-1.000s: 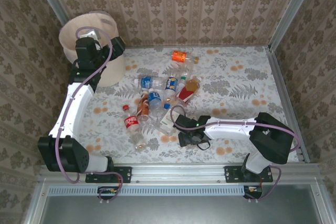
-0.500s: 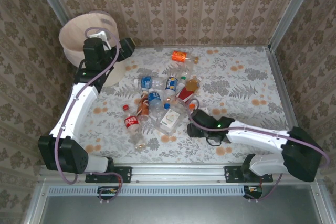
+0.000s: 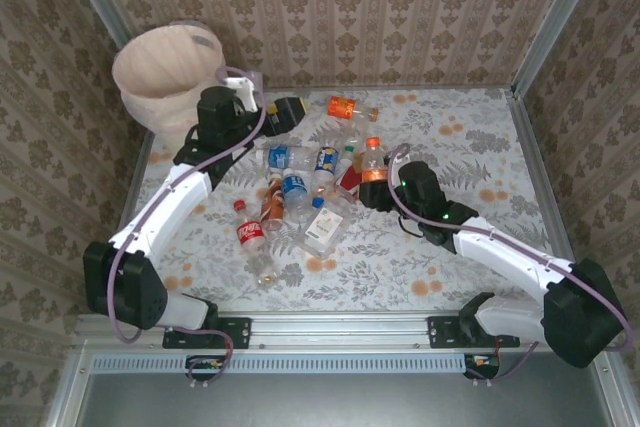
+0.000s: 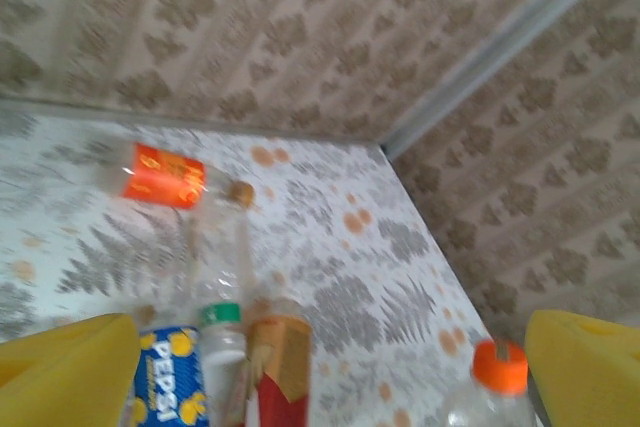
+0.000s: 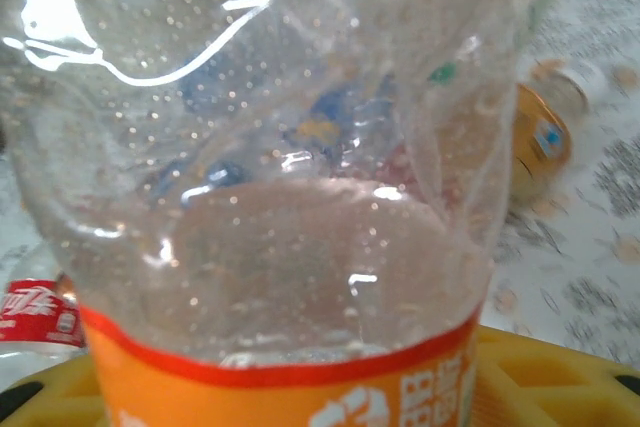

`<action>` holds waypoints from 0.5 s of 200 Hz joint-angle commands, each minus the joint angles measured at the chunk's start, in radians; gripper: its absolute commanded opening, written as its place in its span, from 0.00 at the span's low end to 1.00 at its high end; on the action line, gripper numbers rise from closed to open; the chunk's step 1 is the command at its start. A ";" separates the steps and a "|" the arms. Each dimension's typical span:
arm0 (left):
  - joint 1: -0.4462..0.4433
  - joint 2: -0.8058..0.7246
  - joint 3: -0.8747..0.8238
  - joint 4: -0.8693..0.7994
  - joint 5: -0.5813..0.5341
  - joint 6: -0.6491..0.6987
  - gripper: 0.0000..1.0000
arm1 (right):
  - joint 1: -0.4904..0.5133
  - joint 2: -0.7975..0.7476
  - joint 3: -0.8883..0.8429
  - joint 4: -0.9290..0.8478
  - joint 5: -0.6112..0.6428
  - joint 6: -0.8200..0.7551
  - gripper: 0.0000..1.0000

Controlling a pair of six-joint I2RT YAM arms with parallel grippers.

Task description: Put the plastic bottles in the bin

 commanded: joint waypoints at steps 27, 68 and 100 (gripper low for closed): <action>-0.096 -0.029 -0.130 0.187 0.219 0.030 1.00 | -0.038 -0.008 0.021 0.133 -0.233 -0.069 0.55; -0.171 0.013 -0.164 0.287 0.302 -0.002 1.00 | -0.038 0.006 0.026 0.211 -0.316 -0.057 0.56; -0.223 0.034 -0.150 0.314 0.351 0.029 1.00 | -0.039 0.019 0.048 0.206 -0.334 -0.075 0.56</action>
